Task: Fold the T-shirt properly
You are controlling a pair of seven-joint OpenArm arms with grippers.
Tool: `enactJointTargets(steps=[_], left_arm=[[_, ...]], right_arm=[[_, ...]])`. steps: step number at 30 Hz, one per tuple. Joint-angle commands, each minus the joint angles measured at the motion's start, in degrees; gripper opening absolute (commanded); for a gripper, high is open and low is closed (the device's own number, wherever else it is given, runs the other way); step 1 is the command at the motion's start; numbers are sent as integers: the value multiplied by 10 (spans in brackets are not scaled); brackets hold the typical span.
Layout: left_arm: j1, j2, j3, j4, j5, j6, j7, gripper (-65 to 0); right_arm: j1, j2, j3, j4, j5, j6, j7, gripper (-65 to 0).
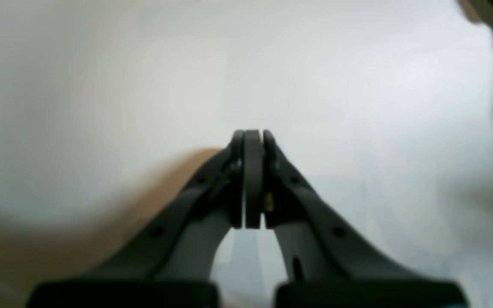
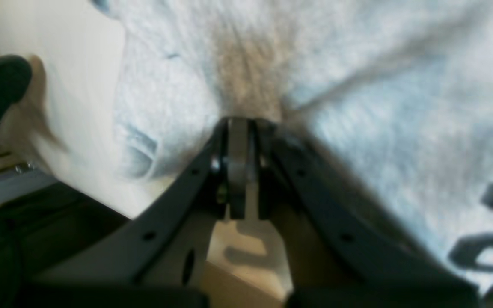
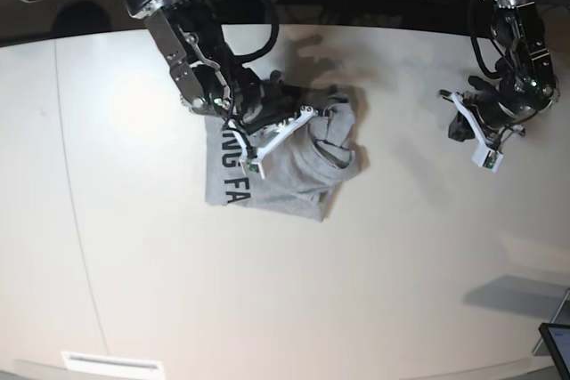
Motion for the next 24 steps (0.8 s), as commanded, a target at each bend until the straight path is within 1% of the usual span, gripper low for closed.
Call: enactJointTargets(steps=[1, 3, 5, 6, 8, 12, 16, 18, 20, 22, 24], left_arm=[[-4, -11, -4, 13, -4, -1, -8, -650], [4, -11, -7, 28, -4, -1, -9, -650], [16, -11, -4, 59, -4, -1, -9, -650], [23, -11, -3, 75, -4, -1, -9, -650], [41, -11, -2, 109, -4, -1, -9, -650], [88, -11, -1, 161, -4, -1, -5, -650], [127, -11, 14, 169, -4, -1, -4, -650], [141, -11, 36, 169, -4, -1, -4, -650], [148, -11, 62, 169, -4, -1, -4, -650], [149, -11, 86, 169, -4, -1, -4, -650], [149, -3, 112, 169, -5, -1, -4, -650]], right_arm=[[15, -6, 1, 29, 6, 6, -2, -620], [25, -6, 9, 59, 3, 5, -22, -620], [35, -5, 32, 84, 3, 5, -42, -620], [43, 3, 39, 93, 3, 5, -47, -620], [60, 25, 44, 103, 3, 5, -52, -620], [90, 83, 44, 104, 3, 5, -51, -620], [120, 133, 46, 104, 3, 5, -50, -614], [134, 150, 44, 104, 3, 5, -39, -614], [145, 169, 42, 103, 3, 6, -13, -614], [158, 176, 42, 97, 3, 9, 7, -614], [171, 176, 42, 78, 3, 9, 10, -614]])
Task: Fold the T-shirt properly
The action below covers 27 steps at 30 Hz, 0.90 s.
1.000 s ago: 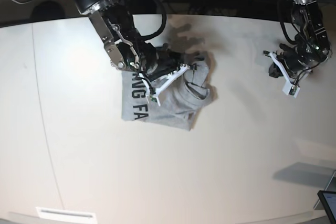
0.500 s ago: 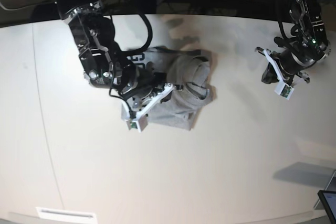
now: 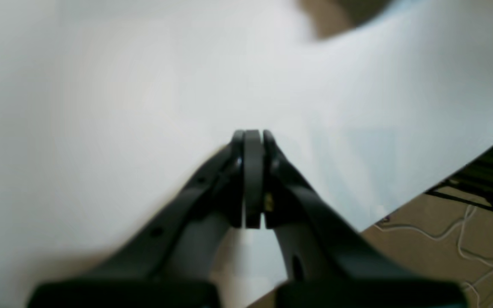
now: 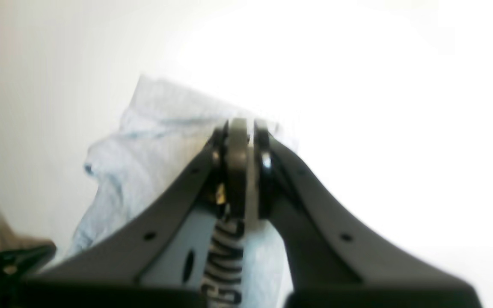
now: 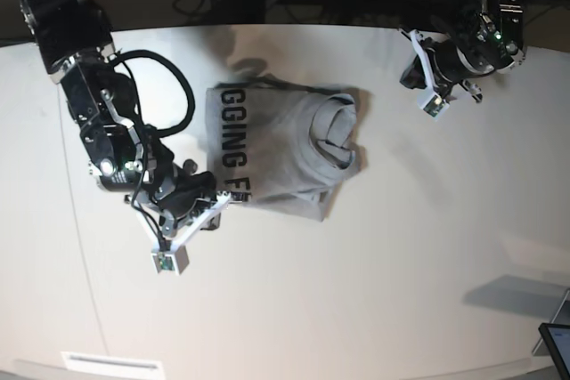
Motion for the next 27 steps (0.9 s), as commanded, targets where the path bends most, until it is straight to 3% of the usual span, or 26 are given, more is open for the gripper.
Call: enactJointTargets(steps=[1, 6, 11, 15, 21, 27], left_arm=[[-1, 5, 6, 13, -7, -1, -8, -650], [3, 31, 40, 38, -7, -1, -8, -650], [3, 32, 83, 41, -7, -1, -8, -650], [3, 39, 85, 40, -7, -1, -8, -650], [-14, 46, 85, 33, -7, -1, -8, -650], [-47, 60, 85, 16, 5, -1, -8, -650]], right_arm=[[22, 2, 2, -6, -2, 2, 9, -614], [56, -3, 2, -72, -2, 82, 14, -618], [91, -3, -2, -131, -2, 98, 14, -618], [122, -4, -44, -210, -2, 161, 15, -618], [139, -4, -115, -320, -2, 170, 48, -614], [126, -4, -124, -352, 1, 171, 46, -617]])
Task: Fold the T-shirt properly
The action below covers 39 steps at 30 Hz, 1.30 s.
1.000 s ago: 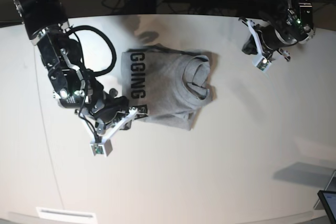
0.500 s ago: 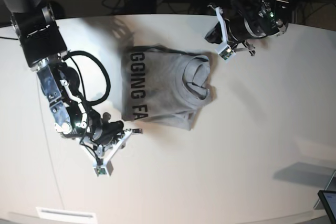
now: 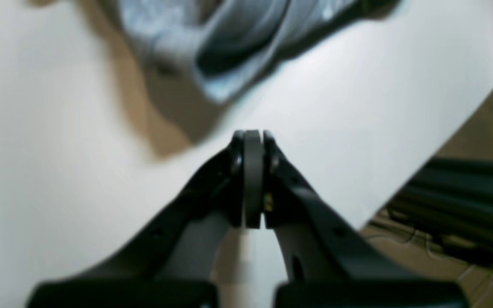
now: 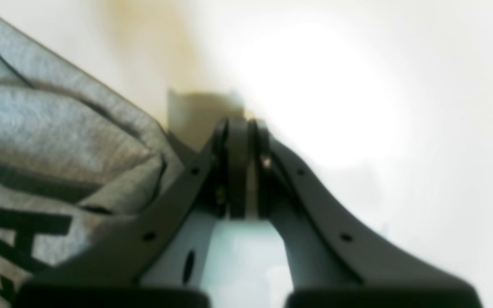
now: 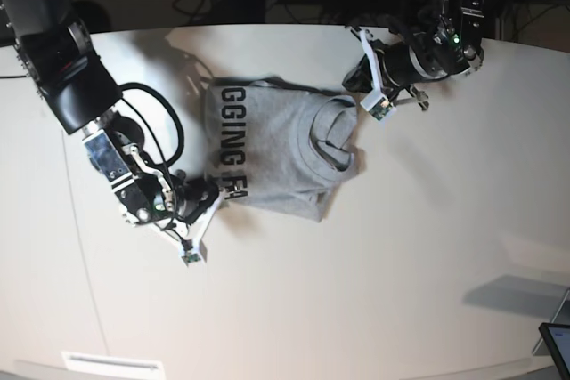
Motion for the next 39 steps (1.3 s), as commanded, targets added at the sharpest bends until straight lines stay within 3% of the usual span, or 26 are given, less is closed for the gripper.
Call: enactJointTargets(steps=[1, 8, 16, 21, 23, 31, 39], left_arm=[[-10, 0, -4, -1, 8, -1, -8, -650], [-76, 32, -3, -69, 100, -1, -8, -650], [-129, 31, -3, -86, 105, -1, -7, -650], [-160, 29, -3, -93, 106, -1, -7, -650], [-179, 29, -3, -110, 106, -1, -7, -650], [-253, 32, 1, -194, 106, -1, -7, -650], [-329, 36, 97, -245, 106, -1, -9, -650]], right_arm=[[2, 3, 2, 4, 4, 0, -12, -618], [-24, 5, 4, 4, 3, 0, -12, -620], [-65, 19, 6, 85, 2, -6, -13, -620], [-87, 21, 6, 126, 2, -65, -32, -620], [-96, 21, 6, 143, 3, -74, -36, -620], [-144, 23, 7, 195, 2, -76, -36, -620], [-213, 23, 70, 278, 2, -76, -41, -620]])
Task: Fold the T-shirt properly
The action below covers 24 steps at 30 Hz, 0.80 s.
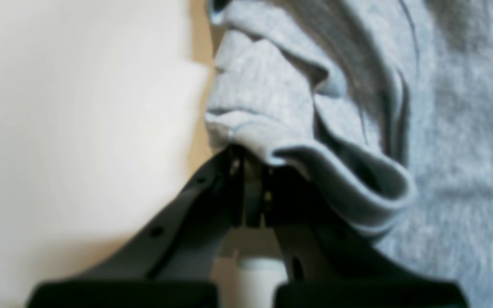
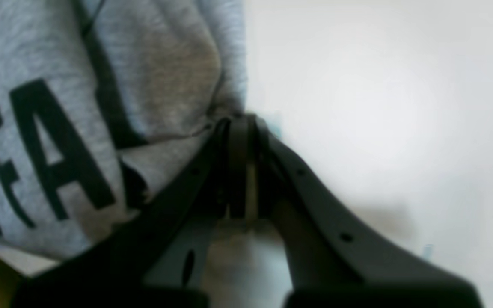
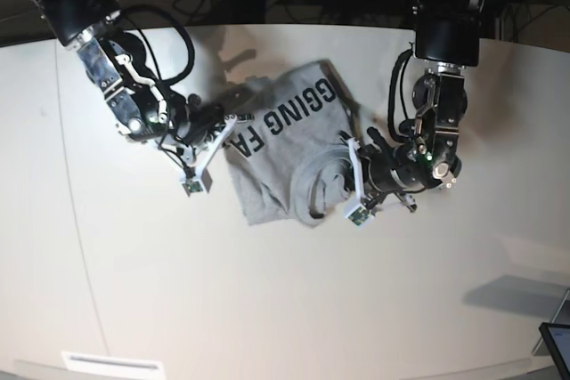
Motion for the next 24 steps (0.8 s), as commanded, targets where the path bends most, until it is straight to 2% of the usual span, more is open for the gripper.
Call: enactJointTargets(steps=[1, 9, 19, 24], left_arm=[[-20, 4, 5, -1, -9, -1, -10, -650], [-83, 43, 14, -67, -9, -1, -13, -650], [-151, 71, 15, -134, -9, -1, -14, -650], [-161, 84, 18, -163, -9, -1, -45, -650]], right_arm=[[3, 1, 11, 18, 4, 1, -7, -620], [-41, 1, 55, 84, 4, 1, -29, -620], [-63, -3, 54, 98, 4, 0, -29, -620], [-76, -4, 55, 118, 4, 0, -28, -620]])
